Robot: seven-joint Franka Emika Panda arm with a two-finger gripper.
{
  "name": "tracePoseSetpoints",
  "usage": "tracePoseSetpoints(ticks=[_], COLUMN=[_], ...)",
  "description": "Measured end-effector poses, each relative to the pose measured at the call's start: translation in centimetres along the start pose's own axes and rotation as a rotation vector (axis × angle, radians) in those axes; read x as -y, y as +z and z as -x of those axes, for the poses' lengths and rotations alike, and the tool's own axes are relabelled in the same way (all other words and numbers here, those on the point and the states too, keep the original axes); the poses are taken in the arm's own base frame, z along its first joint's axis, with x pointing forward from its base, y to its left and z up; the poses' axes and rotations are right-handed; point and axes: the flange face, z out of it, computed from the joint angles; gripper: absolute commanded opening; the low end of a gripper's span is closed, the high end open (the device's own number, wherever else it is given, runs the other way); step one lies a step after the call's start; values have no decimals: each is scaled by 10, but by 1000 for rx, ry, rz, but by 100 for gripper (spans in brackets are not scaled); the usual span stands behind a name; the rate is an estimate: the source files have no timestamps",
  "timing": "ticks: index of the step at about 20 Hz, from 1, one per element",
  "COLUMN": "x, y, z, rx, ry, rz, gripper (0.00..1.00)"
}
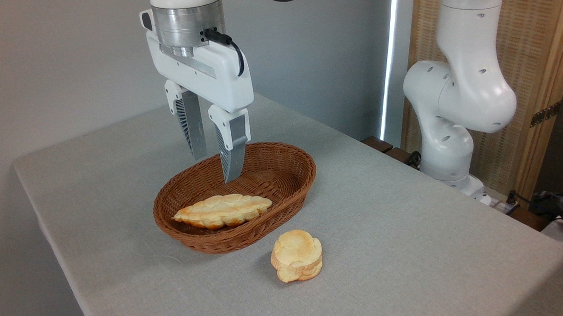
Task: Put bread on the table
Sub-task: 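Move the open gripper over the flatbread in the wicker basket, then lower the gripper onto the flatbread and close on it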
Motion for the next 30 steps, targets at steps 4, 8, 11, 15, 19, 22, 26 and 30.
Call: tracePoseSetpoints(ticks=[4, 8, 11, 15, 19, 22, 26, 30], x=[0, -5, -7, -16, -44, -77, -109, -111], y=[0, 3, 10, 26, 42, 64, 103, 120], z=[0, -4, -5, -4, 11, 9, -1, 1], rx=[0, 1, 7, -39, -63, -46, -34, -25], ry=[1, 11, 15, 26, 52, 104, 167, 284], rz=[0, 1, 5, -29, -53, -51, -53, -53], gripper=[100, 100, 100, 100, 100, 100, 100, 100])
